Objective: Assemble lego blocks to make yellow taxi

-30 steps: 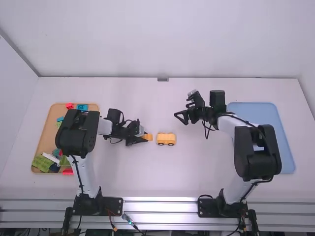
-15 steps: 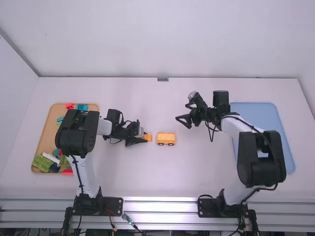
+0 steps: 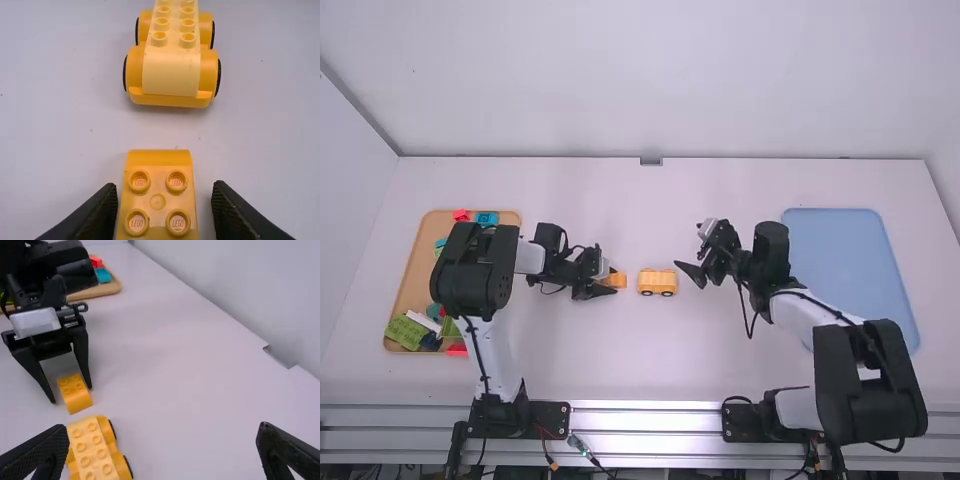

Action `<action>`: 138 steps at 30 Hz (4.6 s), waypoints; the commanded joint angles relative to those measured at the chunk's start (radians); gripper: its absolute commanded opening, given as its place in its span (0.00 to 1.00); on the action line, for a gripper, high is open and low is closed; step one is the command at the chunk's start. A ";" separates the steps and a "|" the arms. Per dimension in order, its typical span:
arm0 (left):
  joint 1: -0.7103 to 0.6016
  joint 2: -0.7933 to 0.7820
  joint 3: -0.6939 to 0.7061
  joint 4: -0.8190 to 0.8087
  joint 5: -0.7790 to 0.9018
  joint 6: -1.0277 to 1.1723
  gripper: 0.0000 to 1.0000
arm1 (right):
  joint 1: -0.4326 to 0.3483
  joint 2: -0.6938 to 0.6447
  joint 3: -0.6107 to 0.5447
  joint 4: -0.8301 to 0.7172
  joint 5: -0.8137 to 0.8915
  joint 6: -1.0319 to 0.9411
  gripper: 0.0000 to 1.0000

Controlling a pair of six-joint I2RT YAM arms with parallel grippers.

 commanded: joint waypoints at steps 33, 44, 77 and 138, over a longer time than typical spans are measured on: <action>0.055 0.023 -0.082 0.159 -0.007 -0.066 0.25 | 0.001 0.131 -0.008 0.049 -0.124 -0.040 0.99; 0.050 -0.025 -0.060 0.163 0.048 -0.171 0.29 | 0.049 0.151 -0.007 -0.042 -0.089 -0.175 0.99; -0.101 -0.271 -0.154 0.247 0.031 -0.362 0.28 | 0.059 0.701 0.229 0.119 -0.368 -0.398 0.99; -0.135 -0.269 -0.155 1.290 0.234 -1.404 0.16 | 0.039 0.686 0.442 1.033 -0.710 0.888 0.90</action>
